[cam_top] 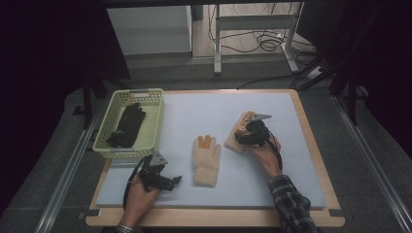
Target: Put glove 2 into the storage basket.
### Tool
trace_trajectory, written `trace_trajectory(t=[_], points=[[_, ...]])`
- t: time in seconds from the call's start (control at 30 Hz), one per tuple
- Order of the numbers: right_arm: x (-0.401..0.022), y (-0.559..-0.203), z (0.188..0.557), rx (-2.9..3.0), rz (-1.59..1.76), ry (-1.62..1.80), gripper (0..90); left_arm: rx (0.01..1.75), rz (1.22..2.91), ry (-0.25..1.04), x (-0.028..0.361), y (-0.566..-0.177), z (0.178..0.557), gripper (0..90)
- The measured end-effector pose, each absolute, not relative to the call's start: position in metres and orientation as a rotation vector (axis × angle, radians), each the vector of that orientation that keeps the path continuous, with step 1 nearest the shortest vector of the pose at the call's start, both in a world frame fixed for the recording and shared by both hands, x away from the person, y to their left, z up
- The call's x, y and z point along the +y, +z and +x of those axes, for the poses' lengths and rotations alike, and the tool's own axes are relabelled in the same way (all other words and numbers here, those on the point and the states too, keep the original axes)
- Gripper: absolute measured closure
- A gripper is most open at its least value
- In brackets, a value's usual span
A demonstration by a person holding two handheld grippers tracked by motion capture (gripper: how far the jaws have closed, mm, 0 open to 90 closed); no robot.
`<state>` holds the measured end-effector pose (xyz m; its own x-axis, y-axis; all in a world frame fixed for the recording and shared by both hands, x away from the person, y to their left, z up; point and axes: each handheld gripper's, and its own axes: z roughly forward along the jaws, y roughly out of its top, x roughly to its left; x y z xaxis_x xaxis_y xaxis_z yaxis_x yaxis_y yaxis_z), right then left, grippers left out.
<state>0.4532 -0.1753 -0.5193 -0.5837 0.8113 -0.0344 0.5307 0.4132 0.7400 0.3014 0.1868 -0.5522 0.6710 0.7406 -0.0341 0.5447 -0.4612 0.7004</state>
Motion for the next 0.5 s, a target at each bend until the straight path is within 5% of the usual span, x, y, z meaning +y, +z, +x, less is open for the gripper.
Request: trace_trajectory(t=[0.17, 0.23, 0.3, 0.5], points=[[-0.1682, -0.5263, 0.4612, 2.249, 1.157, 0.918, 35.7, 0.985, 2.182, 0.360, 0.1868, -0.5521, 0.3014, 2.3], [-0.1709, -0.5283, 0.4623, 2.242, 1.181, 0.958, 52.7, 0.985, 2.182, 0.360, 0.1868, -0.5522, 0.3014, 2.3], [-0.1717, -0.5274, 0.4611, 2.247, 1.177, 0.953, 57.5, 0.985, 2.182, 0.360, 0.1868, -0.5522, 0.3014, 2.3], [-0.1755, -0.5197, 0.4544, 2.250, 1.158, 0.977, 60.1, 0.985, 2.182, 0.360, 0.1868, -0.5521, 0.3014, 2.3]])
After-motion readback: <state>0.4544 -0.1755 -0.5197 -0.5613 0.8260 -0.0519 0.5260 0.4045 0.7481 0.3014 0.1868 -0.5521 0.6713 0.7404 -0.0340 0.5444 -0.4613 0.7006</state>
